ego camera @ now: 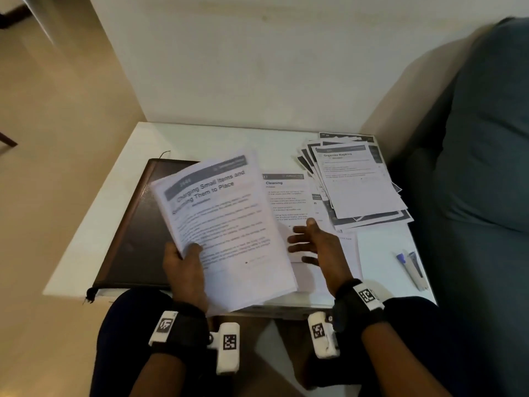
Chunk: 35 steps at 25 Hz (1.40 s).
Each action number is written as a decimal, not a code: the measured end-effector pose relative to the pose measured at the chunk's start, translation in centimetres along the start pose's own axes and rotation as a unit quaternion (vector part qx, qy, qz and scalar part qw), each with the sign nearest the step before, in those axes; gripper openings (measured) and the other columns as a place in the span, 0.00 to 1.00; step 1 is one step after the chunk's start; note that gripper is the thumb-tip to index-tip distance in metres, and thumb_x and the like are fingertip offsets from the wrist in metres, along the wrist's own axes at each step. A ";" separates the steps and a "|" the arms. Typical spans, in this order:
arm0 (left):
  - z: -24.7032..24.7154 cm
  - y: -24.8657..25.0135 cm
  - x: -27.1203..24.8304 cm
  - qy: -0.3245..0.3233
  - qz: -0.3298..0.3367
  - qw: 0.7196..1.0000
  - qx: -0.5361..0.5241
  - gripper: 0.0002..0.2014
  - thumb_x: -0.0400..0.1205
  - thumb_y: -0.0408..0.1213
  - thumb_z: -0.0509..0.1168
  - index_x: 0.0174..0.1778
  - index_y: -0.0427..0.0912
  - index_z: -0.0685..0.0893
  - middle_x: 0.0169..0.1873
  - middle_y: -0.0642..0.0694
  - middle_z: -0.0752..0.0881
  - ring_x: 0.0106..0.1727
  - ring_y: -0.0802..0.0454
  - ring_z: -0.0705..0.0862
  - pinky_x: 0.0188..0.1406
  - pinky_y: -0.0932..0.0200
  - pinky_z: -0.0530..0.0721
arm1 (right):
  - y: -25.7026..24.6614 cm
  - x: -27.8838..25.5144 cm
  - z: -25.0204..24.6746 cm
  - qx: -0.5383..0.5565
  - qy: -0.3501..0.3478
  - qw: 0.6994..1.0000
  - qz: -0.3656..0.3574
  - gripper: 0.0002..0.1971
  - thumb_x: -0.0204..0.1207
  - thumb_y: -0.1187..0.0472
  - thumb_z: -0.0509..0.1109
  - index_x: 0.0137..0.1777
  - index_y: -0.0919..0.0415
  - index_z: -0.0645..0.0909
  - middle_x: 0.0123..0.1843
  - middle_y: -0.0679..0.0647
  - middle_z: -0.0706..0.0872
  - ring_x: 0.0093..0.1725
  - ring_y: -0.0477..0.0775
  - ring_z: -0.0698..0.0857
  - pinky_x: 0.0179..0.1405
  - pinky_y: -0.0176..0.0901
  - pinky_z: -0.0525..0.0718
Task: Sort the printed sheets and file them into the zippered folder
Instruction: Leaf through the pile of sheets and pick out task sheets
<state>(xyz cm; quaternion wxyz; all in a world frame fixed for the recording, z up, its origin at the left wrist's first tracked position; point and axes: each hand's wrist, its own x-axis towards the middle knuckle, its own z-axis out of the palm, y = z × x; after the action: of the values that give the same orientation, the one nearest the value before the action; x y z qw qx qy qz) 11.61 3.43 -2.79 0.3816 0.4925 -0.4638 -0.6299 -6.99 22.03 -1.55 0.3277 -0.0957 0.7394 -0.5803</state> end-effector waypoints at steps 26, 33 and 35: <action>-1.2 -2.2 0.8 -0.014 -0.118 0.993 0.000 0.13 0.85 0.21 0.64 0.65 0.34 0.78 0.56 0.36 0.89 0.48 0.42 0.91 0.37 0.53 0.88 | 3.3 4.1 -6.4 -0.164 0.176 0.970 -0.021 0.08 0.81 0.61 0.70 0.54 0.48 0.89 0.48 0.52 0.92 0.51 0.62 0.89 0.56 0.61 0.89; -1.4 -2.0 1.0 -0.004 -0.138 0.990 -0.024 0.13 0.84 0.22 0.65 0.61 0.41 0.80 0.51 0.43 0.90 0.47 0.43 0.92 0.34 0.53 0.88 | 2.0 2.0 -8.3 -0.035 0.208 0.977 -0.037 0.10 0.84 0.66 0.68 0.57 0.54 0.88 0.53 0.53 0.92 0.55 0.63 0.89 0.58 0.64 0.90; -1.4 -2.0 1.2 -0.002 -0.146 0.988 -0.052 0.14 0.82 0.21 0.65 0.60 0.40 0.83 0.52 0.42 0.92 0.48 0.41 0.92 0.38 0.51 0.89 | 1.3 1.3 -8.6 -0.045 0.218 0.973 -0.059 0.09 0.84 0.64 0.68 0.54 0.49 0.87 0.53 0.52 0.92 0.55 0.61 0.90 0.59 0.63 0.90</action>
<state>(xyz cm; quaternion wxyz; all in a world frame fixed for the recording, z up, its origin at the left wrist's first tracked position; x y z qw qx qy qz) 12.62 2.61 -5.18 0.3098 0.5335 -0.3546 -0.7027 -12.74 28.59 -2.27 0.1188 -0.0248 0.8115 -0.5717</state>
